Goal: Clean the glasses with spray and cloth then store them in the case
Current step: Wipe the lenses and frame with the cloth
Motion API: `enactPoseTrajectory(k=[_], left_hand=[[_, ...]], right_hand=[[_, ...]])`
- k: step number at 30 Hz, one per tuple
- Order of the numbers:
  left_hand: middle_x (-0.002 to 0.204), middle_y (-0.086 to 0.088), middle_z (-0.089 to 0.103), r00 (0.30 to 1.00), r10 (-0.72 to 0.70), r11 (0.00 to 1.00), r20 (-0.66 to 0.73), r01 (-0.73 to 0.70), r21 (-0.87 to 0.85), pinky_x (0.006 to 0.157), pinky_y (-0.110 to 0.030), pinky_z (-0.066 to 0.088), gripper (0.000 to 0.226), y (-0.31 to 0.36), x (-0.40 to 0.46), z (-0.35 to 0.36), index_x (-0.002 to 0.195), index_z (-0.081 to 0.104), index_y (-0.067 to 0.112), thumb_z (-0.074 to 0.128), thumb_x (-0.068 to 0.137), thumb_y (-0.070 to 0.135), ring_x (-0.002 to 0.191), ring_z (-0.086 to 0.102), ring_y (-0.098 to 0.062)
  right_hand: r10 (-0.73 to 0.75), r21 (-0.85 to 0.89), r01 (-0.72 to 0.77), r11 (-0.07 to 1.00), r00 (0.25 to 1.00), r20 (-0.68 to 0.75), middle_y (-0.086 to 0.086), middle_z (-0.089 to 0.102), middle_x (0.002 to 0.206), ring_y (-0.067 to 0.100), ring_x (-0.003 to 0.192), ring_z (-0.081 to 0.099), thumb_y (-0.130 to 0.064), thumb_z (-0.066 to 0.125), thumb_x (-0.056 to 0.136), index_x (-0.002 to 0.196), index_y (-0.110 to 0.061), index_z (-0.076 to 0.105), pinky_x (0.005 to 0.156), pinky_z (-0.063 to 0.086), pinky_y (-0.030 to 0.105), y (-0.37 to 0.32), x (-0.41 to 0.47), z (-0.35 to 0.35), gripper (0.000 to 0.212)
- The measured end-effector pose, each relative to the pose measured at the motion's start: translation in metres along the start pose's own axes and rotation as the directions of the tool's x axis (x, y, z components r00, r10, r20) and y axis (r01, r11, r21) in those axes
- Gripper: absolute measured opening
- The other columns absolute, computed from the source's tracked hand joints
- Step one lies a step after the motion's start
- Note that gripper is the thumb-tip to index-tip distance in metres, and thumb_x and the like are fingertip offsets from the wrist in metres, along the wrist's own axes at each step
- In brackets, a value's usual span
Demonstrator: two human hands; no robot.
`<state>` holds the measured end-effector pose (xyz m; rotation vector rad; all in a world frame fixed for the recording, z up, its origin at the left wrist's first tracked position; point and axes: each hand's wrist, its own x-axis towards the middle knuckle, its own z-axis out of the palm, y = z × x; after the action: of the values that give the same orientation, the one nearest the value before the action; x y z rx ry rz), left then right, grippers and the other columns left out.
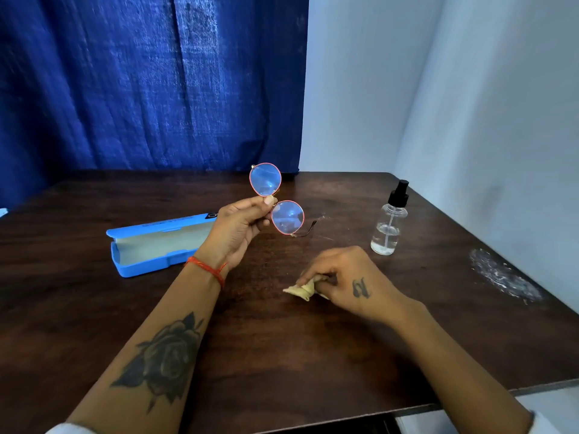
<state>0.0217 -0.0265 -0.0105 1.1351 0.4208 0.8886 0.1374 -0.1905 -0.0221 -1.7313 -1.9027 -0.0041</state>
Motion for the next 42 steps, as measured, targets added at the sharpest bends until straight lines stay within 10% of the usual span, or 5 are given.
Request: enactPoseTrajectory(k=[8,14,19,32,42], left_hand=[[0.067,0.005,0.072,0.999,0.028,0.999,-0.017,-0.029,-0.045,0.054,-0.011,0.048,0.023,-0.003,0.002,0.001,0.068,0.074,0.012,0.059,0.084,0.005,0.059,0.059,-0.002],[0.069,0.004,0.072,0.998,0.06,0.989,0.015,-0.057,-0.136,0.061,-0.012,0.051,0.028,-0.007,0.001,0.004,0.068,0.075,0.013,0.056,0.086,0.004,0.062,0.061,-0.002],[0.073,0.003,0.073,0.997,0.062,0.989,0.052,-0.055,-0.135,0.062,-0.013,0.052,0.025,-0.009,0.0,0.006,0.07,0.076,0.015,0.057,0.083,0.005,0.066,0.063,-0.003],[0.087,0.002,0.073,1.0,-0.01,0.998,-0.015,0.009,-0.057,0.066,-0.021,0.056,0.044,0.005,0.003,-0.007,0.104,0.065,0.014,0.059,0.076,0.047,0.071,0.064,-0.004],[0.065,0.012,0.067,0.999,0.015,0.998,-0.03,-0.013,0.066,0.077,-0.023,0.056,0.016,0.008,0.0,-0.012,0.088,0.072,0.019,0.057,0.088,0.018,0.075,0.058,-0.005]], right_hand=[[0.206,0.415,-0.213,0.884,0.977,0.062,-0.006,0.075,0.089,0.004,0.083,0.068,-0.014,0.074,0.077,0.094,-0.025,0.074,0.073,0.052,0.015,0.007,0.009,-0.026,0.02],[0.701,0.901,-0.347,0.259,0.71,0.072,0.013,0.068,0.08,0.015,0.062,0.067,-0.014,0.065,0.085,0.087,-0.007,0.063,0.062,0.059,0.026,0.011,0.044,-0.016,0.008],[0.699,0.938,-0.272,-0.217,0.627,0.343,0.01,0.07,0.06,0.014,0.052,0.068,-0.008,0.065,0.083,0.086,0.0,0.062,0.05,0.057,0.023,0.008,0.057,0.0,0.009],[0.786,0.972,-0.144,0.187,0.615,-0.06,0.007,0.068,0.074,0.009,0.055,0.06,0.0,0.068,0.08,0.097,-0.006,0.066,0.049,0.051,0.014,0.017,0.053,0.001,0.018],[0.479,0.612,-0.143,0.778,0.766,-0.43,0.003,0.072,0.096,0.006,0.08,0.065,-0.004,0.07,0.079,0.104,-0.016,0.068,0.077,0.055,0.028,0.031,0.041,-0.011,0.028]])
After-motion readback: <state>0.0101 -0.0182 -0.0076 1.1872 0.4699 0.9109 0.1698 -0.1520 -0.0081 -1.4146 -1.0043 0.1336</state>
